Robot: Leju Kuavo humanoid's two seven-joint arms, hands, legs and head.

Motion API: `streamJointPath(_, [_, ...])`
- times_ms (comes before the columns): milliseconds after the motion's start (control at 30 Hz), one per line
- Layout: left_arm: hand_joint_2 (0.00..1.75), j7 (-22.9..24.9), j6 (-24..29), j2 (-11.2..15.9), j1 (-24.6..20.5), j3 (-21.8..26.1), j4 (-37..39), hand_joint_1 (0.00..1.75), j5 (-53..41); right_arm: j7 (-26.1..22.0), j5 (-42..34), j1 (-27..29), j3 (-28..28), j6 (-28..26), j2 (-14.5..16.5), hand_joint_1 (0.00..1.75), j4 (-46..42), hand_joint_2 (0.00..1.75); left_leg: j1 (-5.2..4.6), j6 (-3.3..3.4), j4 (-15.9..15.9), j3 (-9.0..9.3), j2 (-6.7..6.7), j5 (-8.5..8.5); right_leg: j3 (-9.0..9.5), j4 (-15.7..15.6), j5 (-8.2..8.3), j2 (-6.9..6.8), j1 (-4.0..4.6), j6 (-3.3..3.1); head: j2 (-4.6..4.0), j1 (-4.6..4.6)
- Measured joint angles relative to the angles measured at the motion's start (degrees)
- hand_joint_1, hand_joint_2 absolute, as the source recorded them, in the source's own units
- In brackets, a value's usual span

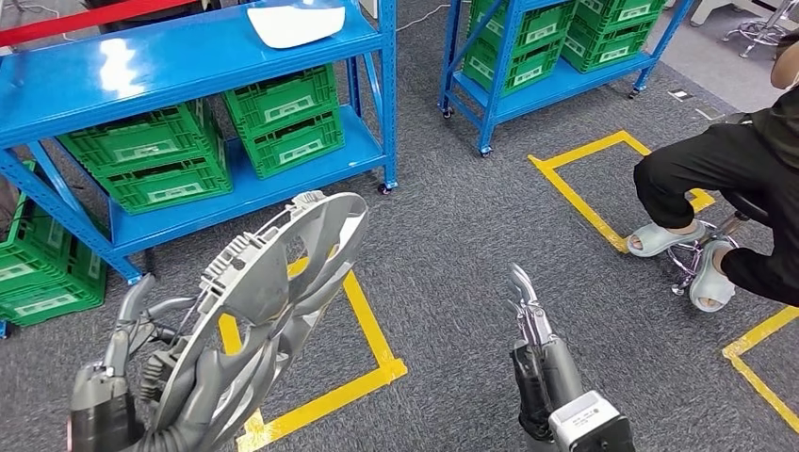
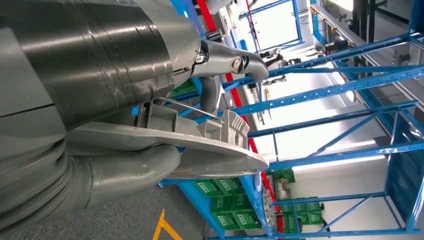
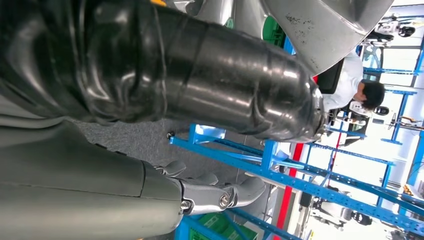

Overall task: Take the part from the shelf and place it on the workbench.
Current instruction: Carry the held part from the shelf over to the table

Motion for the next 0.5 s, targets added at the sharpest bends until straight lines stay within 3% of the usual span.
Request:
streamJointPath(100, [1.75, 0.01, 0.0, 0.07, -0.01, -0.01, -0.03, 1.75, 0.0, -0.34, -0.26, 0.01, 0.0, -0.15, 0.0, 0.0, -0.01, 0.0, -0.07, 0.24, -0.34, 0.08, 0.08, 0.25, 0.05, -0.25, 0.18, 0.1, -0.08, 0.35, 0.0, -0.14])
streamJointPath(167, [1.75, 0.01, 0.0, 0.09, -0.03, -0.01, -0.08, 1.75, -0.01, -0.49, -0.31, 0.02, 0.0, -0.22, 0.0, 0.0, -0.01, 0.0, 0.28, 0.53, -1.32, 0.54, 0.5, 0.78, -0.72, 0.98, -0.67, 0.21, -0.05, 0.77, 0.0, -0.07])
streamJointPath(267, [1.75, 0.01, 0.0, 0.08, -0.08, -0.01, -0.11, 1.75, -0.01, -0.56, -0.38, 0.08, -0.01, -0.29, 0.0, 0.0, 0.0, 0.0, 0.6, 0.82, -1.99, 0.84, 1.38, 1.07, -5.3, 10.32, -5.28, 0.19, -0.44, 1.47, 0.0, 0.86])
streamJointPath(333, [1.75, 0.05, 0.0, 0.09, -0.08, -0.01, -0.08, 1.75, -0.01, -0.55, -0.45, 0.18, -0.02, -0.32, 0.0, 0.0, 0.0, 0.0, 0.6, 0.77, -1.88, 0.82, 2.11, 0.91, -7.77, 15.24, -6.53, 0.14, -0.72, 1.82, 0.0, 1.26])
streamJointPath(367, [1.75, 0.06, 0.0, 0.09, -0.08, -0.01, -0.07, 1.75, -0.01, -0.55, -0.45, 0.21, -0.01, -0.32, 0.0, 0.0, 0.0, 0.0, 0.6, 0.7, -1.79, 0.87, 2.52, 0.77, -7.65, 14.8, -5.67, 0.01, -0.81, 1.93, 0.0, 1.37])
streamJointPath(433, [1.75, 0.07, 0.0, 0.09, -0.08, -0.01, -0.04, 1.75, -0.01, -0.55, -0.46, 0.2, -0.02, -0.34, 0.0, 0.0, 0.0, 0.0, 0.61, 0.4, -1.46, 1.11, 3.38, 0.32, -4.45, 7.85, -1.91, -1.39, -0.89, 1.9, 0.0, 1.72])
streamJointPath(500, [1.75, 0.06, 0.0, 0.09, -0.09, -0.01, -0.05, 1.75, -0.01, -0.56, -0.47, 0.13, -0.02, -0.36, 0.0, 0.0, 0.0, 0.0, 0.35, -0.16, -1.04, 1.27, 4.21, -0.22, -1.21, 1.44, 0.11, -3.34, -0.51, 1.24, 0.0, 1.94])
